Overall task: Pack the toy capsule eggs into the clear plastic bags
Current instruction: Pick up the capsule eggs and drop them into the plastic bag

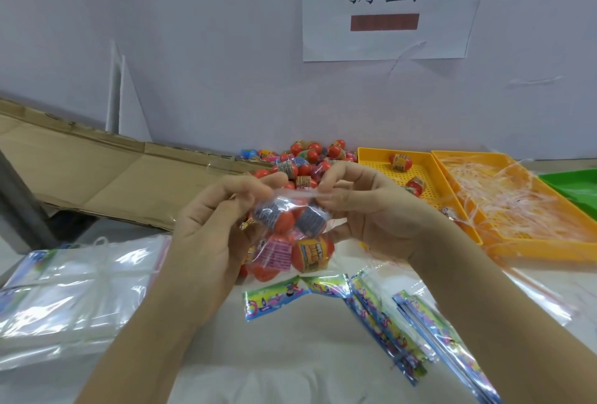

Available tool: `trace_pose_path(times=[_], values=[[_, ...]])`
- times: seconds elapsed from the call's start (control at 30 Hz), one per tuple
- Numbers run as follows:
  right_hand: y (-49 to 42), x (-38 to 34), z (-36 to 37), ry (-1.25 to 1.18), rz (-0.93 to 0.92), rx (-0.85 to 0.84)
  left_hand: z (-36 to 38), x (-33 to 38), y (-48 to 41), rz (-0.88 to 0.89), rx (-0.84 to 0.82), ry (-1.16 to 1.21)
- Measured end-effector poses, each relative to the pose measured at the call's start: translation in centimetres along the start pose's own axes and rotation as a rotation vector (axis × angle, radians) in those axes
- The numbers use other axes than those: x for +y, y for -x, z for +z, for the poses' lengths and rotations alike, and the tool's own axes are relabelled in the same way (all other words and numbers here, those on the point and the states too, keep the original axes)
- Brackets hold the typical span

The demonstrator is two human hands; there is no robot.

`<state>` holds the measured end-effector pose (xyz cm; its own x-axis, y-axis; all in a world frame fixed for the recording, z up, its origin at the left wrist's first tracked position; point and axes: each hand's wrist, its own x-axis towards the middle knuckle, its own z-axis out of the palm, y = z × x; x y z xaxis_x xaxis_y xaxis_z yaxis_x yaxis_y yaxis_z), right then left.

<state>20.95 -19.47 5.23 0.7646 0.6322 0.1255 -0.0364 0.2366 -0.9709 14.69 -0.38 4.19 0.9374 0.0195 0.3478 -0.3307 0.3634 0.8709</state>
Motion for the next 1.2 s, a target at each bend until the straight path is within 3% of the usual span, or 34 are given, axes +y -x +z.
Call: trace_pose_path(times=[0.33, 0.43, 0.57, 0.8, 1.0, 1.1, 1.2], values=[[0.1, -0.4, 0.2, -0.03, -0.009, -0.029, -1.0, 0.5, 0.3, -0.016, -0.18, -0.025], [0.1, -0.3, 0.0, -0.021, -0.008, -0.021, -1.0, 0.2, 0.3, -0.056, -0.105, -0.127], [0.0, -0.3, -0.1, -0.017, -0.012, -0.037, -0.9, -0.3, 0.3, 0.052, -0.045, -0.281], [0.3, -0.8, -0.7, -0.16, -0.063, -0.103, -1.5, -0.4, 0.1, 0.03, 0.024, -0.198], [0.1, -1.8, -0.5, -0.143, -0.042, 0.179, -1.3, -0.2, 0.2, 0.05, 0.079, -0.202], [-0.1, -2.0, 0.2, -0.009, 0.068, 0.215, -0.9, -0.5, 0.4, 0.038, 0.088, -0.191], [0.1, -1.5, 0.6, 0.268, 0.093, 0.105, -0.7, -0.5, 0.5, 0.067, 0.101, -0.204]])
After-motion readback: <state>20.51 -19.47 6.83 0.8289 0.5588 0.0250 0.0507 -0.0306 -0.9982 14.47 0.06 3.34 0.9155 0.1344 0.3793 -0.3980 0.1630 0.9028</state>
